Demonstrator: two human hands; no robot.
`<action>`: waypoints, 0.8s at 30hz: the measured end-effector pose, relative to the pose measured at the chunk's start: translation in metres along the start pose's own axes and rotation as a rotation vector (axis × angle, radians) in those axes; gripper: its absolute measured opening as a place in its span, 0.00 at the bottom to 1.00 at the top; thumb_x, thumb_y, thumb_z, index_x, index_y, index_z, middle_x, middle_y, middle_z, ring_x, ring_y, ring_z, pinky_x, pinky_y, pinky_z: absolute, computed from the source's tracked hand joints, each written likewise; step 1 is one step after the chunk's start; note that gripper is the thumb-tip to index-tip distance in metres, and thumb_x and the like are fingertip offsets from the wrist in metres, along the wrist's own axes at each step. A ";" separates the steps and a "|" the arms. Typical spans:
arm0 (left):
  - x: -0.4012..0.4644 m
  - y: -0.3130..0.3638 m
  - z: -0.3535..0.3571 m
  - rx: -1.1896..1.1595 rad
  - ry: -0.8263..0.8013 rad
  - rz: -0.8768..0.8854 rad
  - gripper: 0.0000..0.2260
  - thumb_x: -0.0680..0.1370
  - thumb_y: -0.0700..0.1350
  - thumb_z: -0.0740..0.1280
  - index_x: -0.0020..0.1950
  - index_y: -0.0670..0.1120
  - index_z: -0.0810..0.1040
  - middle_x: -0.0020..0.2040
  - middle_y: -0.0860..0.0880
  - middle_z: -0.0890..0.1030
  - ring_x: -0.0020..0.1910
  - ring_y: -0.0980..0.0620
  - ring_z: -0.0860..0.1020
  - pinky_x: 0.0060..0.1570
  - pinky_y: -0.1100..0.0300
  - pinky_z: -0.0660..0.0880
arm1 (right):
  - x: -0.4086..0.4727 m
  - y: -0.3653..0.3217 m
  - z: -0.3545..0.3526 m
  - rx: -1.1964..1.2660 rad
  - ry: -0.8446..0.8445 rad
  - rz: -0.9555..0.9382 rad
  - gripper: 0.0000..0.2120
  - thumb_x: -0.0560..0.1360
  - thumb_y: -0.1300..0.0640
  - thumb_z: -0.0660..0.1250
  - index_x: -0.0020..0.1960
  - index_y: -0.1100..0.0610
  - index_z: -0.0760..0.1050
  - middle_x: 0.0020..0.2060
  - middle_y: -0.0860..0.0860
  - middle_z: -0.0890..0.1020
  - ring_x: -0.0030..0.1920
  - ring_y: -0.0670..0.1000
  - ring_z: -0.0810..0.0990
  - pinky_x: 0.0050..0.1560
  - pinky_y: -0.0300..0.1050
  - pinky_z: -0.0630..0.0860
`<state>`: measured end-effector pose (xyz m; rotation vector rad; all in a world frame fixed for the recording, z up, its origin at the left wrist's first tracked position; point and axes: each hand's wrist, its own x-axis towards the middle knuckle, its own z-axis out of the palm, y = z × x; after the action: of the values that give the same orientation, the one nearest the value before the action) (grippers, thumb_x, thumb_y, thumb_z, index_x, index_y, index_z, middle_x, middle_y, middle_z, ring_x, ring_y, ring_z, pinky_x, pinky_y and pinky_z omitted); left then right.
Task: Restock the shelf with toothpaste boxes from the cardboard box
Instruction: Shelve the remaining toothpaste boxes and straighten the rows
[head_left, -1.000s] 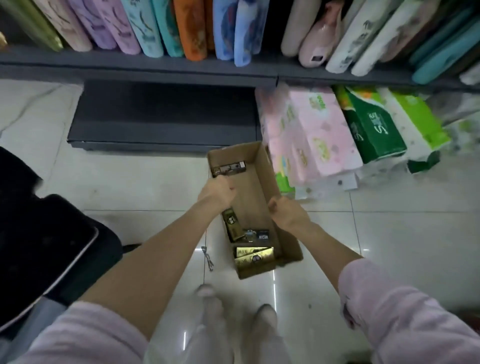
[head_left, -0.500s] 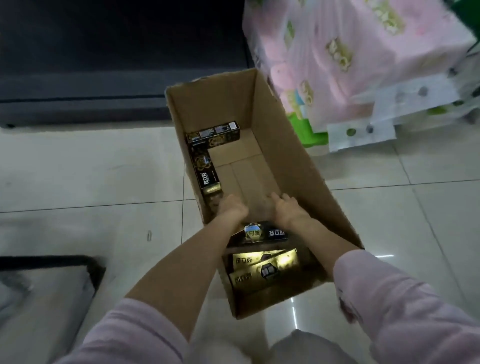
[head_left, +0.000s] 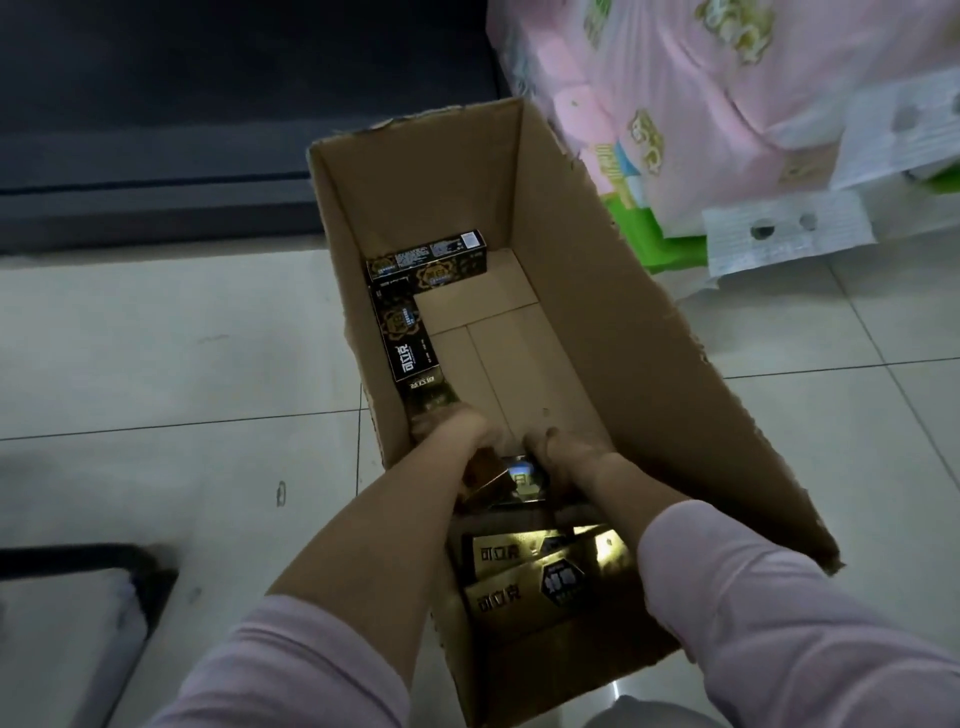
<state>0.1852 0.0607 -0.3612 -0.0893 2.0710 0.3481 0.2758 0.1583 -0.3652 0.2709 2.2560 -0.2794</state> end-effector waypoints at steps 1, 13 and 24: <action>-0.007 0.002 -0.004 -0.073 -0.045 0.018 0.15 0.79 0.44 0.63 0.63 0.39 0.72 0.51 0.41 0.77 0.59 0.40 0.77 0.58 0.51 0.74 | -0.001 0.001 -0.003 -0.022 0.035 0.024 0.31 0.71 0.55 0.71 0.70 0.55 0.63 0.65 0.58 0.71 0.64 0.59 0.73 0.59 0.49 0.72; -0.109 0.009 -0.079 -0.625 -0.290 0.254 0.16 0.74 0.40 0.68 0.61 0.42 0.70 0.55 0.42 0.78 0.58 0.45 0.76 0.57 0.49 0.76 | -0.053 0.004 -0.064 1.378 0.326 0.192 0.14 0.74 0.48 0.65 0.51 0.57 0.76 0.44 0.54 0.81 0.43 0.53 0.80 0.39 0.43 0.76; -0.345 0.030 -0.218 -0.746 -0.269 0.512 0.19 0.74 0.37 0.70 0.62 0.42 0.70 0.54 0.44 0.81 0.50 0.49 0.81 0.47 0.54 0.81 | -0.292 -0.059 -0.237 1.976 0.204 -0.282 0.11 0.78 0.53 0.57 0.51 0.55 0.77 0.39 0.53 0.85 0.37 0.50 0.83 0.48 0.50 0.76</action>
<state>0.1698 0.0002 0.0436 0.0440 1.5803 1.3580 0.2740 0.1412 0.0149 0.9314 1.3410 -2.5837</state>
